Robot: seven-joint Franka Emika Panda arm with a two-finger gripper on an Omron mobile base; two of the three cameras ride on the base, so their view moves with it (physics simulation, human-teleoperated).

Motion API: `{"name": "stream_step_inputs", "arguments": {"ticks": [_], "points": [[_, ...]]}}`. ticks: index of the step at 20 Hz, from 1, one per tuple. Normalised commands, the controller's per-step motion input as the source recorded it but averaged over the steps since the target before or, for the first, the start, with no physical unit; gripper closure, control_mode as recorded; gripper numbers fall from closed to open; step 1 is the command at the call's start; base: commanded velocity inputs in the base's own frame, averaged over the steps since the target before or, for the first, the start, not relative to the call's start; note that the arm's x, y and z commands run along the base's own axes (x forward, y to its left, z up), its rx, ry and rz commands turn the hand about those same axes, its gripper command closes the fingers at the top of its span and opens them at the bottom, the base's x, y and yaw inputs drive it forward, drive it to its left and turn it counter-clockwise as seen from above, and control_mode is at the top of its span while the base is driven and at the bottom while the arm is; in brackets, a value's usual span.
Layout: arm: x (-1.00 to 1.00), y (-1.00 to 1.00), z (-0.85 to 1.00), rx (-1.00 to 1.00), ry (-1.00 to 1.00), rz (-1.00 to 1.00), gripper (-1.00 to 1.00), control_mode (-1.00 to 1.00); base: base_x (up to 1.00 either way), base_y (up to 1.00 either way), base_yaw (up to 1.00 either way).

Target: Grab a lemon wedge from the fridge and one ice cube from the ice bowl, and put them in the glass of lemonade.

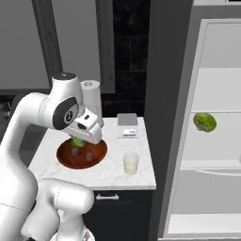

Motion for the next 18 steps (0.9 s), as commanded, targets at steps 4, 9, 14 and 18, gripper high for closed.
{"name": "stream_step_inputs", "arguments": {"ticks": [4, 9, 14, 18], "points": [[0.29, -0.13, -0.63, 0.00, -0.05, -0.17, 1.00, -1.00, 0.00, 0.00, 0.00], [0.00, -0.39, -0.59, 0.00, -0.29, -0.14, 1.00, -1.00, 0.00, 0.00, 0.00], [0.17, -0.38, -0.16, 0.00, -0.25, -0.22, 1.00, -1.00, 0.00, 0.00, 0.00], [0.48, -0.39, 0.12, 0.00, -0.09, -0.18, 1.00, -1.00, 0.00, 0.00, 0.00]]}}
